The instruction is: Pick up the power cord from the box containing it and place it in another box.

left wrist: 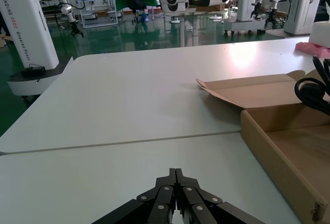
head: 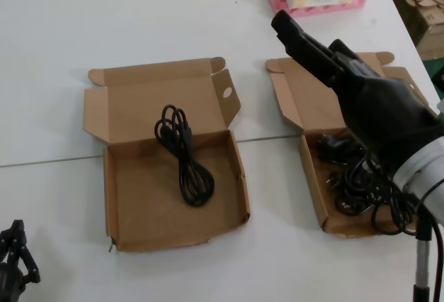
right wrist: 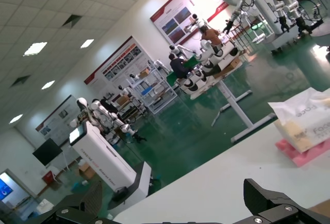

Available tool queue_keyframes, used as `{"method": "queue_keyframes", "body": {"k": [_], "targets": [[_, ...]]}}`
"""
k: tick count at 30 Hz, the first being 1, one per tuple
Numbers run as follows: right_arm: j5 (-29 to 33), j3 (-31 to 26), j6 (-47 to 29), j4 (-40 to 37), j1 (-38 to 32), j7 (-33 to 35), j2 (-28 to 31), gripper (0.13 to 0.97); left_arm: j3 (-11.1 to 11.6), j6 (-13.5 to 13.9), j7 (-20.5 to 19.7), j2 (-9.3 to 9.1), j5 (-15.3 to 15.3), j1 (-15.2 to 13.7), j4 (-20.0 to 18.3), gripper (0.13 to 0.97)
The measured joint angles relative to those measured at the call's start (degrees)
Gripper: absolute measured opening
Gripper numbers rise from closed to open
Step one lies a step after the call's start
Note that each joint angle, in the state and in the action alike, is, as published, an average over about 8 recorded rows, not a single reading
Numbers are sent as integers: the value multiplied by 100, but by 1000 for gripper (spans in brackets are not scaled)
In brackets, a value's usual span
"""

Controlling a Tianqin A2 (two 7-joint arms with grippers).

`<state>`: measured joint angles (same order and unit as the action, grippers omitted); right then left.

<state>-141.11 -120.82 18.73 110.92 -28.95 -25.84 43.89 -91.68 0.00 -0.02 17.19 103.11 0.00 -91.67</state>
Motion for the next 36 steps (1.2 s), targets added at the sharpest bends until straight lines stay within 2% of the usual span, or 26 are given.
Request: {"method": "queue_keyframes", "body": {"k": [14, 23, 31, 32, 36], "targets": [[414, 421, -242, -155, 384, 0, -281, 966, 0, 0, 0, 0, 0, 0, 0, 197], [872, 758, -463, -394, 723, 0, -604, 966, 0, 0, 0, 0, 1, 0, 0, 298], [1280, 1059, -659, -608, 1027, 0, -893, 966, 0, 0, 2, 0, 1, 0, 0, 464], [1330, 1096, -684, -634, 1064, 0, -928, 966, 0, 0, 2, 0, 1, 0, 0, 464], [1536, 1247, -783, -742, 1218, 0, -1075, 966, 0, 0, 2, 0, 1, 0, 0, 571]]}}
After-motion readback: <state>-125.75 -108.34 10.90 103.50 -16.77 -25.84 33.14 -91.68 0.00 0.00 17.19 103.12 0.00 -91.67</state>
